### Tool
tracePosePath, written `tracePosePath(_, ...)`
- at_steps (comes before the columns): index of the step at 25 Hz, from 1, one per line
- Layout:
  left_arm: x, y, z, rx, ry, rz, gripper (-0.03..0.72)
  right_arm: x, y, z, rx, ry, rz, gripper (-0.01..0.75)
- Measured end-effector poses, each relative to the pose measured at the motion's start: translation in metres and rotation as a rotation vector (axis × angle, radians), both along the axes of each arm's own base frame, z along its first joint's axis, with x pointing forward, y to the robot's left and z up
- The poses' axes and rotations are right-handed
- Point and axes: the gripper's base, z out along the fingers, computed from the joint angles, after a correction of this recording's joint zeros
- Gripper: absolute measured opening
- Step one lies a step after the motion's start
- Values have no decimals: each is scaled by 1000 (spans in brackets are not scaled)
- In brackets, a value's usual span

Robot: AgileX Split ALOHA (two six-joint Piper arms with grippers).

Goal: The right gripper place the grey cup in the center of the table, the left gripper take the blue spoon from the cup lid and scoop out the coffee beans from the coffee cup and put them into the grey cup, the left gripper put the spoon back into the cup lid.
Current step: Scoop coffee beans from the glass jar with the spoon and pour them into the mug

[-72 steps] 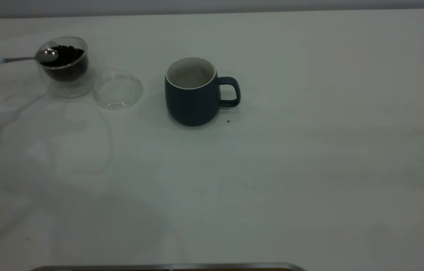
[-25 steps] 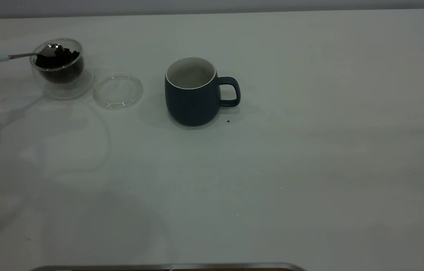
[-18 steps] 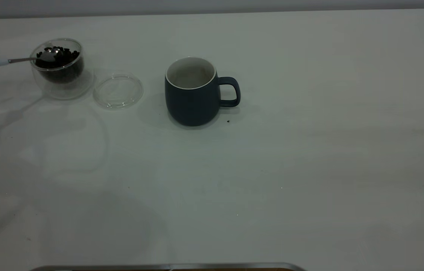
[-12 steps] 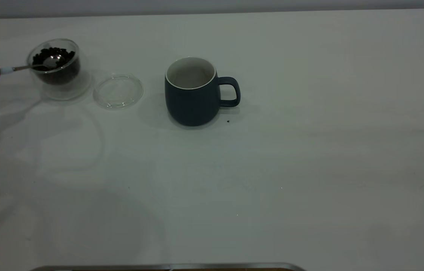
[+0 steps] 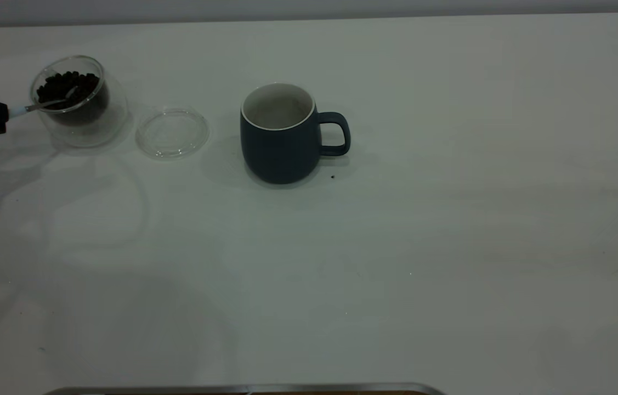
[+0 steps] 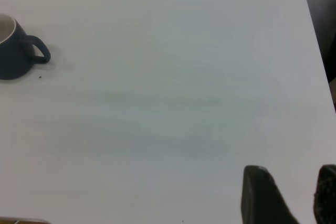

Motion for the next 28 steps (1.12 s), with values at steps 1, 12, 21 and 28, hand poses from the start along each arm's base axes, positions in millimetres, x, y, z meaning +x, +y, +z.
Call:
tracePosePath(1, 0, 0, 0, -7, 0, -3, 130, 0, 0, 0, 0, 0, 0, 281)
tracePosePath(12, 1, -3, 5, -70, -19, 8, 130, 0, 0, 0, 0, 0, 0, 281)
tracePosePath(21, -2, 0, 9, -119, -33, -1, 130, 0, 0, 0, 0, 0, 0, 281)
tracePosePath(28, -7, 8, 14, -171, -51, 3, 130, 0, 0, 0, 0, 0, 0, 281)
